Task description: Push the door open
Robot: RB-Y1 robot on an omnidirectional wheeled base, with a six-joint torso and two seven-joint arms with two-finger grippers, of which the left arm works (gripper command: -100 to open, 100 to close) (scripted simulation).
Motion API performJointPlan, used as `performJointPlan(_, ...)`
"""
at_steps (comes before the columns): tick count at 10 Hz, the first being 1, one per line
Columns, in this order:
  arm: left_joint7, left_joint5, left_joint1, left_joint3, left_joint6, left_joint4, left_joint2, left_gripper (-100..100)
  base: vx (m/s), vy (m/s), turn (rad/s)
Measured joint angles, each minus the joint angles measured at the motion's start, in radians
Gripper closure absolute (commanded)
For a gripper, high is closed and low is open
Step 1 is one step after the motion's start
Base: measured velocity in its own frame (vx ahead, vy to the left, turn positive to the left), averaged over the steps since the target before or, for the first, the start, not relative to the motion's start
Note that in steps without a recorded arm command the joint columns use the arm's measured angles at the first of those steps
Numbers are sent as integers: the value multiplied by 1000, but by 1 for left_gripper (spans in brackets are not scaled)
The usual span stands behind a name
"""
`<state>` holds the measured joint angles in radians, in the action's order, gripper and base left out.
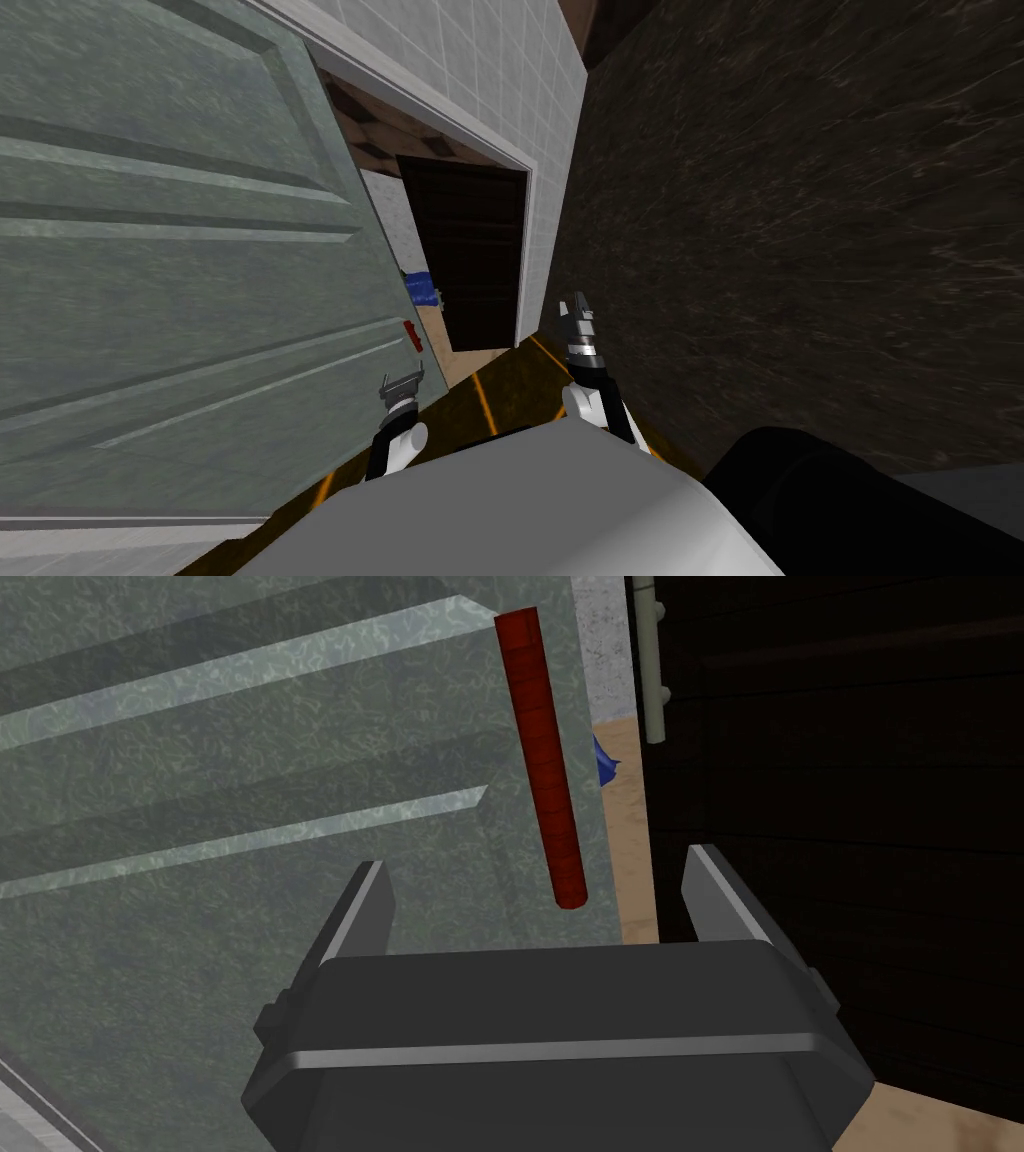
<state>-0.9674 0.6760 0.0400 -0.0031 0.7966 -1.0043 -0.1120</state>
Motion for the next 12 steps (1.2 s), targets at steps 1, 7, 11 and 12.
performJointPlan(1,-12,9,-8,-1,7,20,2,-100,58,66,-90)
performJointPlan(7,-79,62,-49,-4,39,130,3,-100,48,65,-90)
performJointPlan(11,-124,96,-73,-6,60,199,3,-100,51,61,-74)
performJointPlan(12,-134,103,-77,-7,64,213,4,-100,43,52,-69)
